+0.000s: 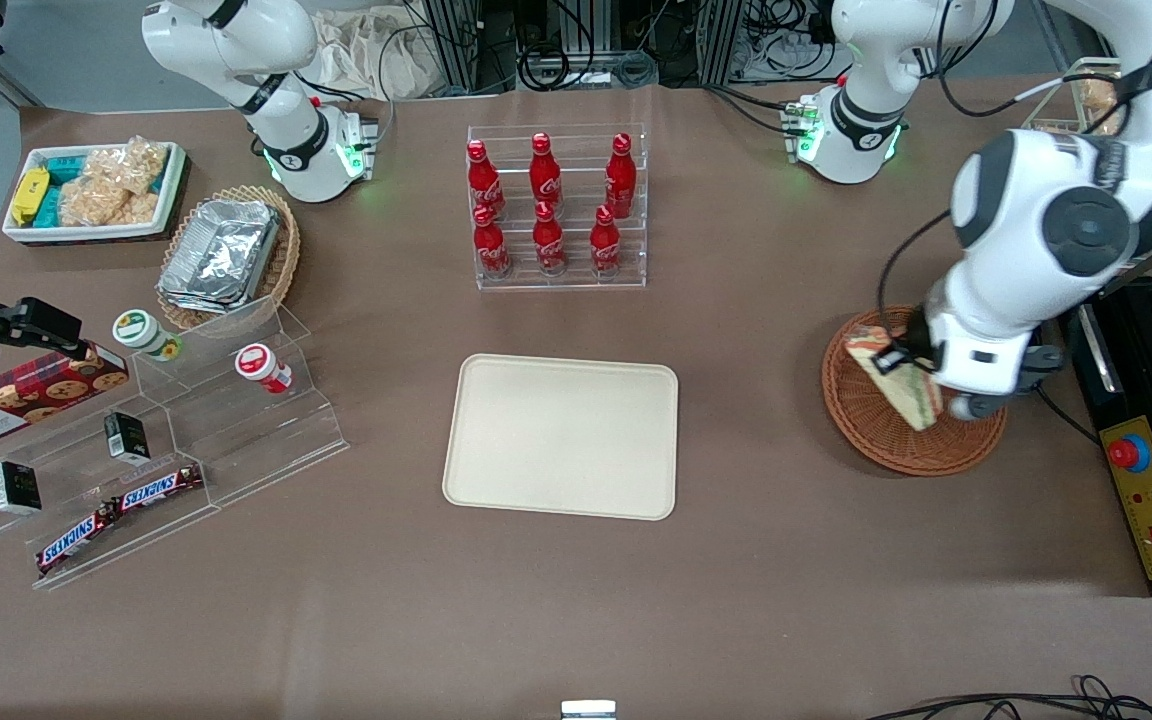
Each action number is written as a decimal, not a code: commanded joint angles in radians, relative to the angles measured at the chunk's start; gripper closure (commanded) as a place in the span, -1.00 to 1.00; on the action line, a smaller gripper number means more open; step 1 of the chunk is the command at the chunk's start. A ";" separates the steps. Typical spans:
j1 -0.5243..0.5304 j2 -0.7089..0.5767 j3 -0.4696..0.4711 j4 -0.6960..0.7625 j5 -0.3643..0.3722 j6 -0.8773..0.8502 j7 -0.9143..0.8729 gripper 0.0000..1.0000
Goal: Place sandwich from basket to tray
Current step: 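Lift the sandwich up out of the basket with the left gripper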
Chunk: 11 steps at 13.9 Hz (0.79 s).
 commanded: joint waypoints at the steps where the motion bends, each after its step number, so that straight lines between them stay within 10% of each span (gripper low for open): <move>1: -0.001 0.041 -0.082 0.061 -0.002 -0.008 0.029 1.00; 11: -0.168 0.223 -0.193 0.101 0.119 0.235 0.020 1.00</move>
